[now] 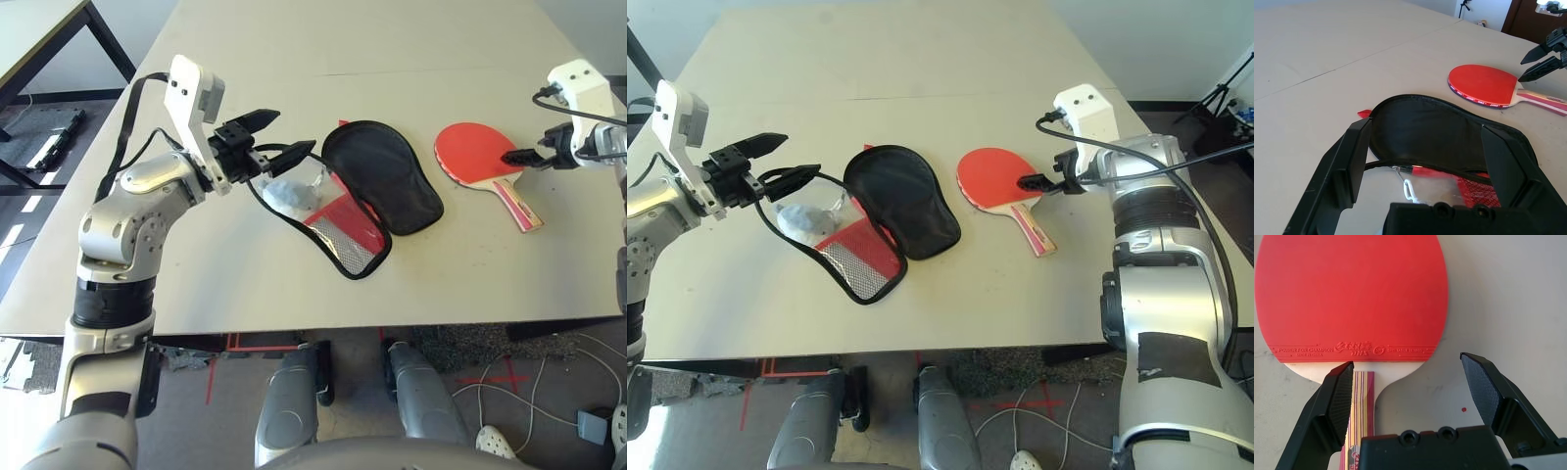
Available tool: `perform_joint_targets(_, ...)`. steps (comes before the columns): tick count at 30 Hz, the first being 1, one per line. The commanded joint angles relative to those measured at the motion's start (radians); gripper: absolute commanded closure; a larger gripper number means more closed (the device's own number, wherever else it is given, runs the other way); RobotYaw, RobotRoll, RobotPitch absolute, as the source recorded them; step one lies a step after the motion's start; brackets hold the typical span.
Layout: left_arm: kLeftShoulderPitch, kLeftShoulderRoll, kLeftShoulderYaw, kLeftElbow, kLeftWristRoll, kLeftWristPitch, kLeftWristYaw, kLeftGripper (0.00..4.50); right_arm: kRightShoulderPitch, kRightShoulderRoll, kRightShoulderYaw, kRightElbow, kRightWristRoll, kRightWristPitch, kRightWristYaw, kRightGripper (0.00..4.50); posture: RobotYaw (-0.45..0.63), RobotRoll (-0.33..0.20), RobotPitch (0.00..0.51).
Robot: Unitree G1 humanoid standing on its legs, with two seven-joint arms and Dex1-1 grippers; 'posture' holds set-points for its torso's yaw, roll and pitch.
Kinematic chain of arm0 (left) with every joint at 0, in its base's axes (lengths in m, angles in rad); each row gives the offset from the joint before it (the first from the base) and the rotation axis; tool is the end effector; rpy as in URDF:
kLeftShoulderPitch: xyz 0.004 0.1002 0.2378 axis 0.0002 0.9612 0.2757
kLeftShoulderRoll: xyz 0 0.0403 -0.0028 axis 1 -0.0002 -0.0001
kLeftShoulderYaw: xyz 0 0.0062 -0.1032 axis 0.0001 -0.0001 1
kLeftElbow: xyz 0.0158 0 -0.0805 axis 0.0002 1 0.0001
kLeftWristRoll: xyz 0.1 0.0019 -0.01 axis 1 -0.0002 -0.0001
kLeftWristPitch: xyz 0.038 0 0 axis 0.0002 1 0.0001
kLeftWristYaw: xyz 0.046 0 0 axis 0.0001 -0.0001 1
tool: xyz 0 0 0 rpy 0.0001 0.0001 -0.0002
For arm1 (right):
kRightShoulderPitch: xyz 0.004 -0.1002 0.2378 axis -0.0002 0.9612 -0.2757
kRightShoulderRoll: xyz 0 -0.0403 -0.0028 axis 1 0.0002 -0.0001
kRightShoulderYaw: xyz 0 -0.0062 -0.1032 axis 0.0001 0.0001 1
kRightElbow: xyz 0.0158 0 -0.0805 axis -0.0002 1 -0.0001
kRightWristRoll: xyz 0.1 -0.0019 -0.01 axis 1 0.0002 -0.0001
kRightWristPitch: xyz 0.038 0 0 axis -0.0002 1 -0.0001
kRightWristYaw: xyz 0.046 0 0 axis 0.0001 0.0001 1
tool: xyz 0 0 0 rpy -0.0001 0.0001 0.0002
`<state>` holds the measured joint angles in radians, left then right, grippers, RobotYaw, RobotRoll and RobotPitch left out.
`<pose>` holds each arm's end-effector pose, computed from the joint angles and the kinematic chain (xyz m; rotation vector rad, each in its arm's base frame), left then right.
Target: Store the ping-pong paddle in its case and zip it.
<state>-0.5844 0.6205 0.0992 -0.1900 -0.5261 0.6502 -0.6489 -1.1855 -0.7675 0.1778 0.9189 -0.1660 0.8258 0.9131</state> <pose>0.2667 0.2206 0.2250 0.1704 -0.0874 -0.7598 0.3309 -0.3024 0.2522 -0.3324 0.7421 0.2175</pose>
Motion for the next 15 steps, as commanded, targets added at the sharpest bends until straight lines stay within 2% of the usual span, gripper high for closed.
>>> perform_joint_targets(1, 0.023, -0.005, -0.014, -0.007, 0.021, -0.009, -0.003, 0.0, 0.001, 0.01, 0.016, -0.005, -0.011, 0.08, -0.017, 0.01, 0.08, 0.0, 0.222)
perform_joint_targets(9, 0.039, -0.016, -0.022, -0.023, 0.038, -0.011, -0.001, 0.0, 0.102, 0.041, 0.022, -0.17, 0.016, 0.255, -0.027, 0.01, 0.09, 0.0, 0.226)
perform_joint_targets(15, 0.033, -0.022, -0.027, -0.019, 0.047, -0.016, -0.005, 0.0, 0.202, 0.04, 0.023, -0.392, 0.057, 0.413, -0.033, 0.01, 0.09, 0.0, 0.229)
